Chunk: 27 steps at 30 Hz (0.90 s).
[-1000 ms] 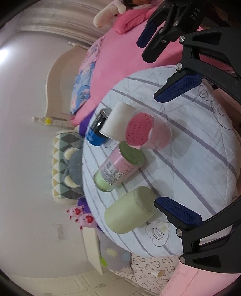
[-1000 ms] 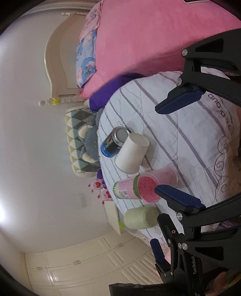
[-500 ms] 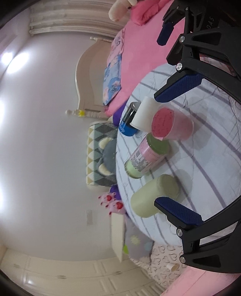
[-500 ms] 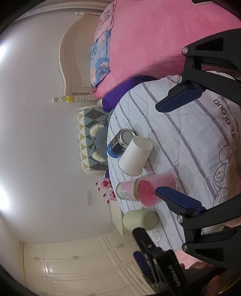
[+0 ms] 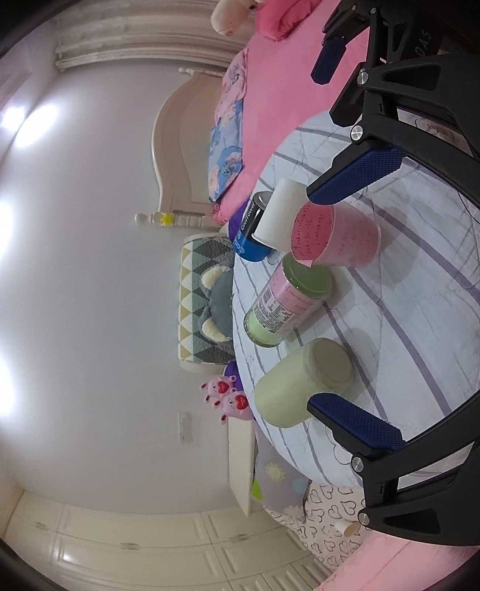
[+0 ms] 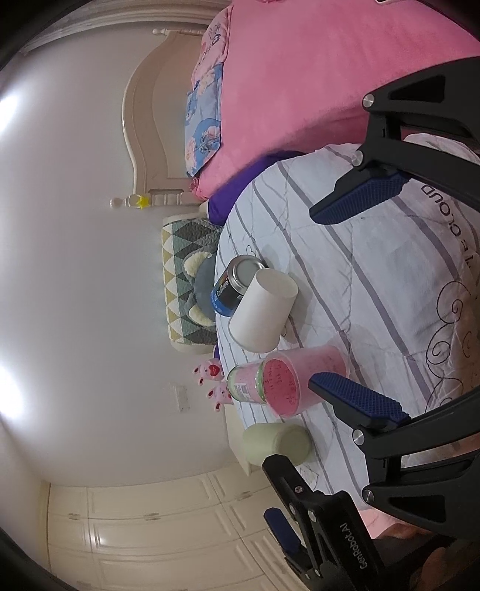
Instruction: Flip cup upright
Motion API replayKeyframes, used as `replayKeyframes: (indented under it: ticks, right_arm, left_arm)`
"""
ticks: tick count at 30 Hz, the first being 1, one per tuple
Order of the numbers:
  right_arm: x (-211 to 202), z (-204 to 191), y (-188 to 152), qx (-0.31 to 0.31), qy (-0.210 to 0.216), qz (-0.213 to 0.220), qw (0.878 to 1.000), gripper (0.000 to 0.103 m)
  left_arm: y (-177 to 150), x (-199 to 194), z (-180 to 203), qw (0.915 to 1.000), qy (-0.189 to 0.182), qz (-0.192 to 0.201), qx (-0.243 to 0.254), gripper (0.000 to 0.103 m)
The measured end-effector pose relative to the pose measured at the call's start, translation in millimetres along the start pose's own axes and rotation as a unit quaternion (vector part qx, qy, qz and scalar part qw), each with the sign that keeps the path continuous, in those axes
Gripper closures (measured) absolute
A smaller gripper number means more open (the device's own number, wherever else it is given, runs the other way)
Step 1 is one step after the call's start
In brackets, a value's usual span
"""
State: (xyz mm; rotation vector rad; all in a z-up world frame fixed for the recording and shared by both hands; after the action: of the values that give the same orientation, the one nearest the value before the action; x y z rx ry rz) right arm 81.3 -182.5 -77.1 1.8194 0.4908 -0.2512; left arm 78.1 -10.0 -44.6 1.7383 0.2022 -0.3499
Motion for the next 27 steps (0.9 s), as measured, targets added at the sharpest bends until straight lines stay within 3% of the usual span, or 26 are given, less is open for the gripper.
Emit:
replayKeyframes:
  ticks: [27]
  right_arm:
    - [0.3,-9.1,-3.4,-0.009,0.006,0.001,1.0,0.019]
  left_arm:
    - [0.6,-6.9,-3.2,0.9998,0.018,0.01,0.006,0.0]
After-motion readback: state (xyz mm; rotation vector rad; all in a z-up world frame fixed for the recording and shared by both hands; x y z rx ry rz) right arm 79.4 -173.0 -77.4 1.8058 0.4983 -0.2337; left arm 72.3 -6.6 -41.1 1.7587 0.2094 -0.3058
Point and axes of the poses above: each gripper's, at about its wrist camera, not at the fingertips, and x roughly the way its jaws point, z to its right, y to its top, the point moved 10 cm from there along x, roughly the way its jaws point, and after that the axes turned 12 degrees about x, right-handed, at the moved point
